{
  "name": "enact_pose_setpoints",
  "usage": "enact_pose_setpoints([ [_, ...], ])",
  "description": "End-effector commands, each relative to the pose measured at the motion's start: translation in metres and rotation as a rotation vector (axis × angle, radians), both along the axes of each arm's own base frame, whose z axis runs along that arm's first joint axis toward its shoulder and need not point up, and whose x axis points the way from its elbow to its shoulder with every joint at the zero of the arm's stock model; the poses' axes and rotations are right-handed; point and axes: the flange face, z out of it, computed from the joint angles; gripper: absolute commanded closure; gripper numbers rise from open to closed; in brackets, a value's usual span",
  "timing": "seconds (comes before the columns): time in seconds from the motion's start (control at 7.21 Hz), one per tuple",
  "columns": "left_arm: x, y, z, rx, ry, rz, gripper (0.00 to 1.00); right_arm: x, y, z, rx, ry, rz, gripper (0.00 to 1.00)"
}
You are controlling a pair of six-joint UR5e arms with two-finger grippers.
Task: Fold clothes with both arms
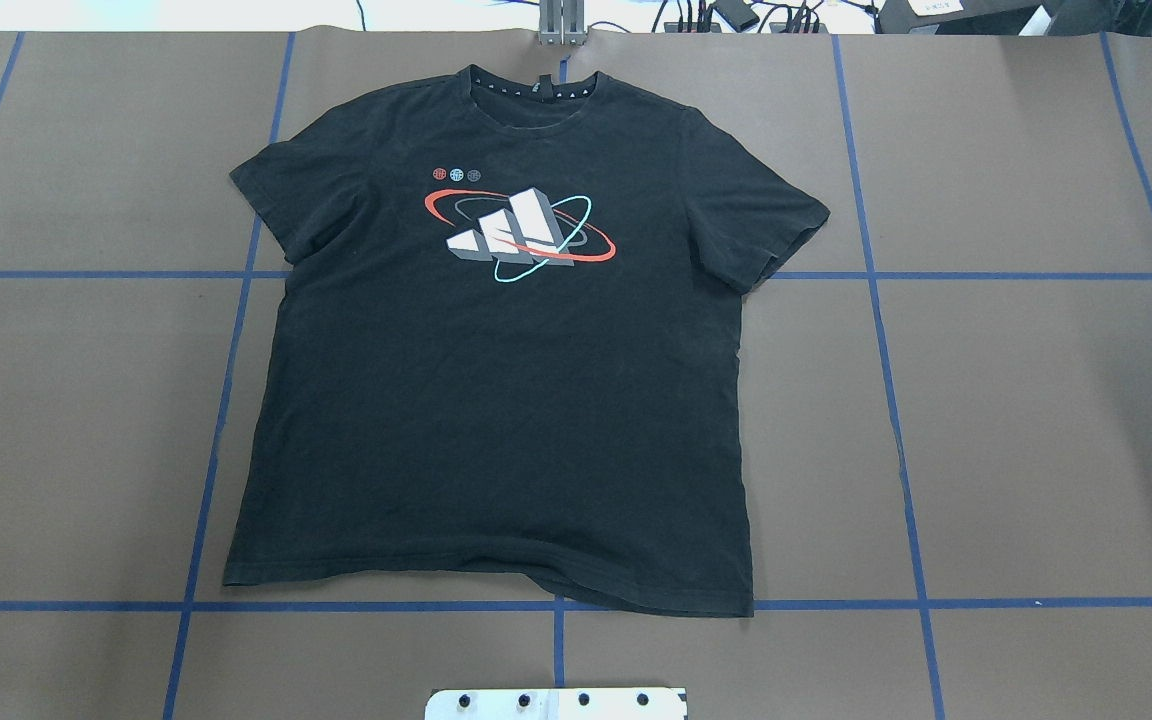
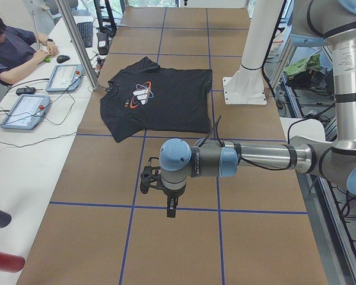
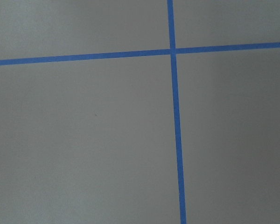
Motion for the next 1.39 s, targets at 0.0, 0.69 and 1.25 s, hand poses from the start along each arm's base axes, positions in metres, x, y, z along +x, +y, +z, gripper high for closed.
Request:
enact_pose_setpoints([
  [0.0, 0.000, 0.000, -0.003, 0.005, 0.001, -0.001, 0.00, 0.000, 0.001, -0.001, 0.002, -0.001, 0.000, 0.00],
  [0.69, 0.009, -0.013, -0.075, 0.198, 0.000, 0.056, 0.00, -0.010, -0.004, -0.018, 0.062, -0.105, 0.001, 0.00],
  [1.25, 0.074, -0.056, -0.153, 0.499, 0.174, 0.182, 0.00, -0.083, -0.015, -0.053, 0.057, -0.195, 0.085, 0.00],
])
